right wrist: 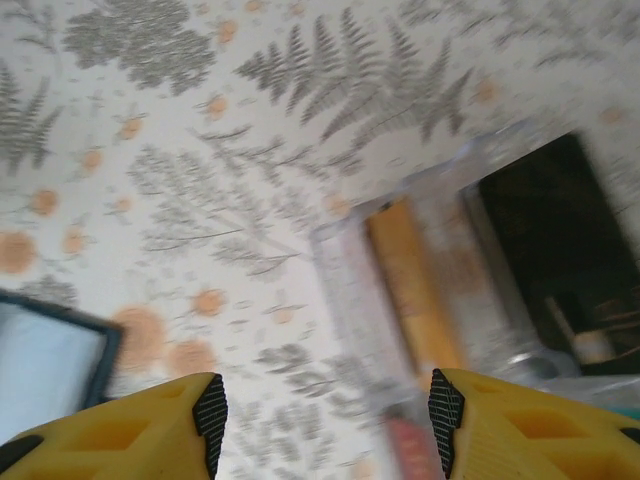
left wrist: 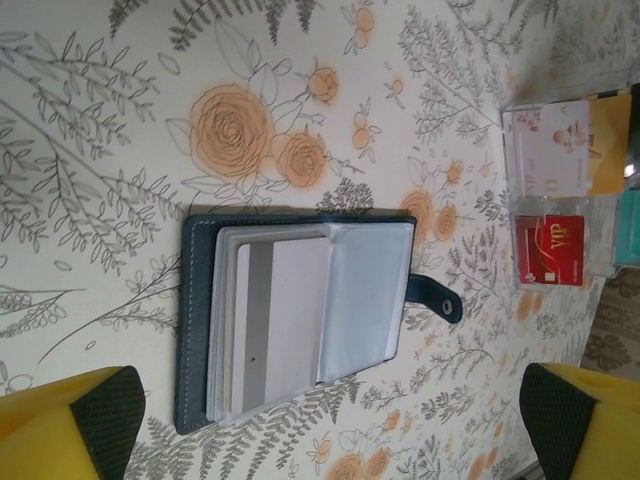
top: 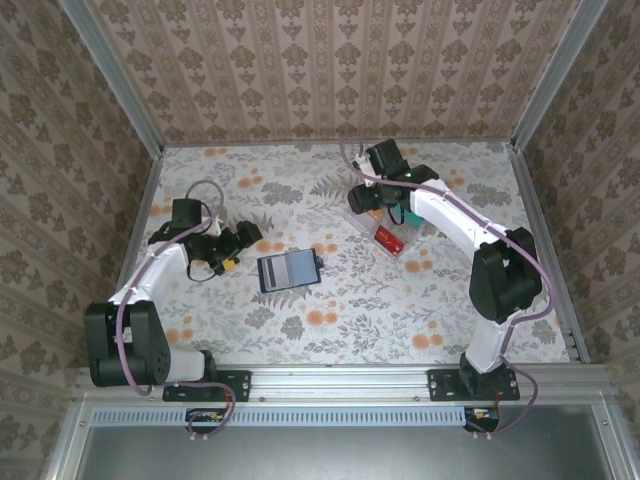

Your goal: Take the credit cards out of the card holder

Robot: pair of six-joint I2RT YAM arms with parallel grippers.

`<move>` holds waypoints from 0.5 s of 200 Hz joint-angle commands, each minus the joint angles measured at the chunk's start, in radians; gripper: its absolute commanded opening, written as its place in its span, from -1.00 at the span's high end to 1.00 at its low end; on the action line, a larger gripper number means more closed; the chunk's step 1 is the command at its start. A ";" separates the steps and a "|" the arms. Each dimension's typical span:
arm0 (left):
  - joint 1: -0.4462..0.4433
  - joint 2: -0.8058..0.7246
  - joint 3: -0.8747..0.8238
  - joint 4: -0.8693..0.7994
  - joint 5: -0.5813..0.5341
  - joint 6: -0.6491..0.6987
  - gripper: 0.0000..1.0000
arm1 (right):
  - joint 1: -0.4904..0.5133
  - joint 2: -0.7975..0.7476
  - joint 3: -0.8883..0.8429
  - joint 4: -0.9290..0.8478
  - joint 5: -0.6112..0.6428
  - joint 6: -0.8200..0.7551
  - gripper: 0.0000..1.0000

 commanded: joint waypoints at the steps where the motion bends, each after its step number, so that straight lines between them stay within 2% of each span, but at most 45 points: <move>1: 0.000 -0.035 -0.028 0.009 -0.020 -0.012 -1.00 | 0.096 -0.053 -0.045 0.015 -0.096 0.245 -0.19; 38: -0.019 -0.043 -0.070 0.023 -0.051 -0.033 -0.99 | 0.247 -0.009 -0.090 0.140 -0.185 0.537 -0.20; 58: -0.032 -0.039 -0.082 0.028 -0.070 -0.043 -0.93 | 0.315 0.056 -0.081 0.197 -0.218 0.621 -0.17; 74: -0.046 -0.032 -0.092 0.034 -0.091 -0.056 -0.80 | 0.350 0.118 -0.046 0.190 -0.211 0.664 -0.15; 100: -0.072 -0.017 -0.110 0.071 -0.097 -0.080 -0.43 | 0.364 0.213 -0.005 0.203 -0.253 0.719 -0.04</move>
